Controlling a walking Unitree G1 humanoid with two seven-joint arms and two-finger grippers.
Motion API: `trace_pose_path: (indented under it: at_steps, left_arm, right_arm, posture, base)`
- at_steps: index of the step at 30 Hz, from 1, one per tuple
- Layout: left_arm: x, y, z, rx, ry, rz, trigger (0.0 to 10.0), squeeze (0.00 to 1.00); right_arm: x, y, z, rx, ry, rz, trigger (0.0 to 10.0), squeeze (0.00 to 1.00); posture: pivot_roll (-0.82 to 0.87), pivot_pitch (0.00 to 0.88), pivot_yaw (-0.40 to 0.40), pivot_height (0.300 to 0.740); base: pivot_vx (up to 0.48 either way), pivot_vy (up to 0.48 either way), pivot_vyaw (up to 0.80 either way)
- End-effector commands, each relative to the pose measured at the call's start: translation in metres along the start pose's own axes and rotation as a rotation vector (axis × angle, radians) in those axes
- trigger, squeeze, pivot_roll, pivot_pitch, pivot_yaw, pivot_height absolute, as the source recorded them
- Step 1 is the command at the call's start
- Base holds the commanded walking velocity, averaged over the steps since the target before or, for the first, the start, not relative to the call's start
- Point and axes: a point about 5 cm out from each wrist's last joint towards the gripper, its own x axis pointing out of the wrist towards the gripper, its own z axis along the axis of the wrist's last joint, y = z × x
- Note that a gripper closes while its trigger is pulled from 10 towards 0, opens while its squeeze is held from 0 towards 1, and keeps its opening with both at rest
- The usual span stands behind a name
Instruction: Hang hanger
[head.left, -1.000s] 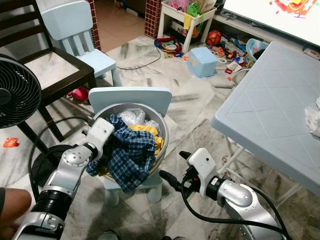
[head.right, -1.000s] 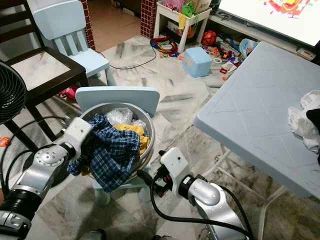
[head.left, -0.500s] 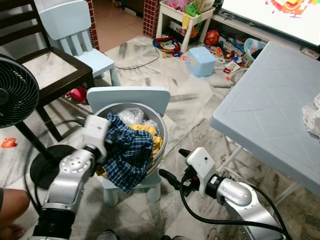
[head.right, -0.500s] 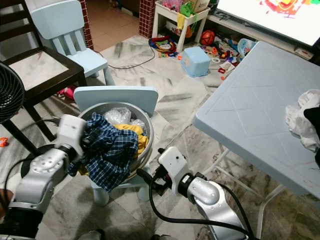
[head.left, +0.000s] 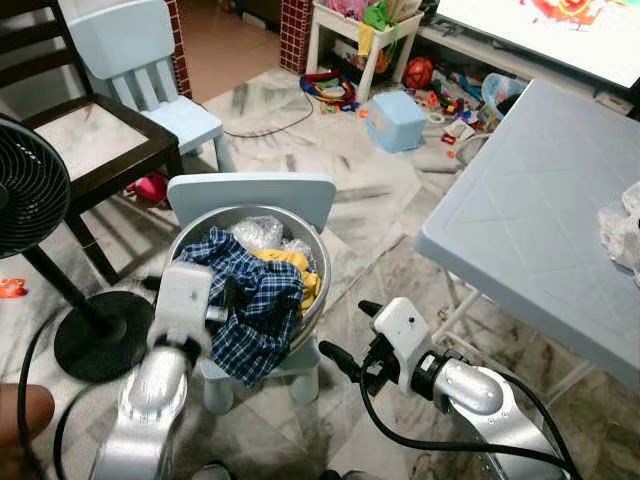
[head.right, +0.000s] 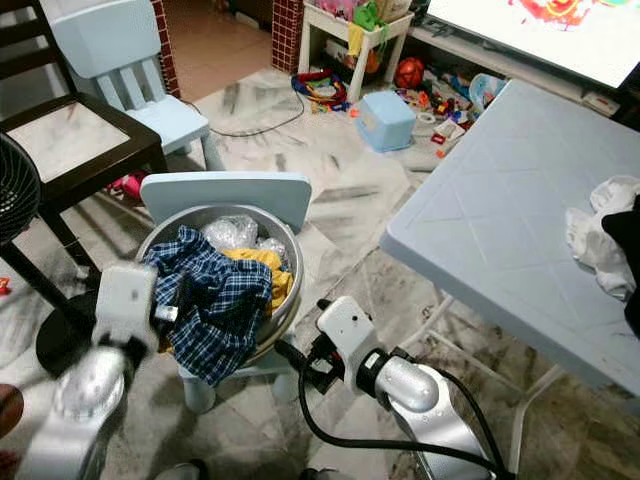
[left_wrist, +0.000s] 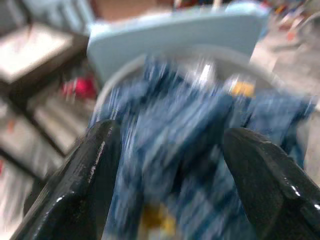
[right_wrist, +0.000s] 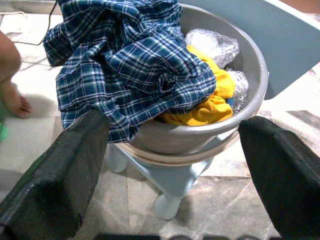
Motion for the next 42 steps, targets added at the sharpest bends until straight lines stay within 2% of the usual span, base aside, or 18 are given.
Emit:
trace_pose_path:
  at_steps: [1, 2, 4, 7, 9, 15, 17, 21, 22, 23, 24, 25, 30, 31, 32, 33, 34, 42]
  left_arm:
    - [-0.011, 0.001, -0.001, 0.018, 0.006, -0.015, 10.0, 1.00]
    - [-0.020, 0.000, -0.006, 0.078, 0.001, -0.053, 10.0, 1.00]
    - [-0.024, 0.001, -0.010, 0.095, 0.010, -0.057, 10.0, 1.00]
    - [-0.028, 0.013, -0.026, 0.106, 0.100, 0.020, 10.0, 1.00]
    - [-0.028, 0.015, -0.027, 0.091, 0.111, 0.035, 10.0, 1.00]
    - [-0.009, 0.022, -0.029, 0.112, 0.107, 0.060, 10.0, 1.00]
    - [-0.003, 0.021, -0.031, 0.134, 0.110, 0.039, 10.0, 1.00]
    - [0.009, 0.011, -0.047, 0.072, 0.206, -0.069, 10.0, 1.00]
    - [0.012, 0.010, -0.046, 0.082, 0.207, -0.090, 10.0, 0.86]
    - [0.014, 0.009, -0.045, 0.093, 0.197, -0.106, 10.0, 0.58]
    - [0.016, 0.008, -0.043, 0.105, 0.188, -0.124, 10.0, 0.58]
    - [0.021, 0.009, -0.040, 0.106, 0.175, -0.117, 10.0, 0.00]
    - [0.035, 0.009, -0.035, 0.067, 0.155, -0.117, 9.8, 0.00]
    - [0.040, 0.010, -0.033, 0.056, 0.149, -0.108, 4.9, 0.00]
    - [0.044, 0.010, -0.031, 0.048, 0.138, -0.103, 0.9, 0.00]
    - [0.045, 0.011, -0.031, 0.049, 0.132, -0.103, 0.9, 0.00]
    - [0.046, 0.011, -0.030, 0.049, 0.130, -0.105, 0.0, 0.00]
    - [0.047, 0.009, -0.043, -0.021, 0.180, -0.118, 0.0, 0.00]
  right_arm:
    - [-0.001, -0.005, 0.000, 0.001, -0.003, -0.026, 10.0, 0.00]
    - [-0.001, -0.008, -0.002, -0.002, 0.005, -0.030, 10.0, 0.00]
    - [-0.002, -0.010, -0.003, -0.004, 0.011, -0.032, 10.0, 0.00]
    - [0.000, -0.011, -0.006, -0.009, 0.022, -0.032, 10.0, 0.00]
    - [0.001, -0.011, -0.007, -0.010, 0.022, -0.034, 10.0, 0.00]
    - [0.000, -0.013, -0.010, -0.008, 0.026, -0.048, 10.0, 0.00]
    - [0.000, -0.013, -0.010, -0.008, 0.024, -0.049, 10.0, 0.00]
    - [0.003, -0.012, 0.000, 0.039, -0.019, -0.065, 10.0, 0.00]
    - [0.004, -0.012, 0.002, 0.032, -0.023, -0.063, 10.0, 0.00]
    - [0.004, -0.012, 0.002, 0.026, -0.023, -0.062, 10.0, 0.00]
    - [0.004, -0.013, 0.002, 0.022, -0.023, -0.063, 10.0, 0.00]
    - [0.003, -0.013, 0.002, 0.024, -0.023, -0.068, 10.0, 0.00]
    - [0.003, -0.010, 0.002, 0.056, -0.031, -0.077, 10.0, 0.00]
    - [0.003, -0.008, 0.003, 0.055, -0.036, -0.071, 10.0, 0.00]
    - [0.003, -0.006, 0.004, 0.046, -0.034, -0.066, 10.0, 0.00]
    - [0.003, -0.006, 0.003, 0.044, -0.033, -0.066, 10.0, 0.00]
    - [0.002, -0.006, 0.003, 0.043, -0.030, -0.065, 10.0, 0.00]
    - [0.003, -0.010, 0.007, 0.060, -0.042, -0.078, 10.0, 0.00]
  posture:
    - [0.11, 0.157, -0.123, 0.740]
    - [0.12, 0.158, -0.124, 0.740]
    - [0.13, 0.159, -0.124, 0.740]
    - [0.13, 0.161, -0.123, 0.740]
    - [0.13, 0.161, -0.121, 0.740]
    - [0.12, 0.154, -0.113, 0.740]
    - [0.12, 0.154, -0.112, 0.740]
    - [0.10, 0.152, -0.102, 0.740]
    - [0.10, 0.153, -0.099, 0.740]
    - [0.10, 0.152, -0.096, 0.740]
    - [0.10, 0.152, -0.096, 0.740]
    - [0.10, 0.153, -0.091, 0.740]
    - [0.09, 0.156, -0.086, 0.740]
    - [0.09, 0.156, -0.086, 0.740]
    - [0.08, 0.156, -0.086, 0.740]
    - [0.08, 0.156, -0.086, 0.740]
    - [0.08, 0.155, -0.086, 0.740]
    - [0.08, 0.153, -0.088, 0.740]
  base:
    - [0.000, 0.000, 0.00]
    - [0.000, 0.000, 0.00]
    - [0.000, 0.000, 0.00]
    - [0.000, 0.000, 0.00]
    - [0.000, 0.000, 0.00]
    - [0.000, 0.000, 0.00]
    - [0.000, 0.000, 0.00]
    - [0.000, 0.000, 0.00]
    - [0.000, 0.000, 0.00]
    - [0.000, 0.000, 0.00]
    - [0.000, 0.000, 0.00]
    - [0.000, 0.000, 0.00]
    - [0.000, 0.000, 0.00]
    - [0.000, 0.000, 0.00]
    - [0.000, 0.000, 0.00]
    - [0.000, 0.000, 0.00]
    - [0.000, 0.000, 0.00]
    - [0.000, 0.000, 0.00]
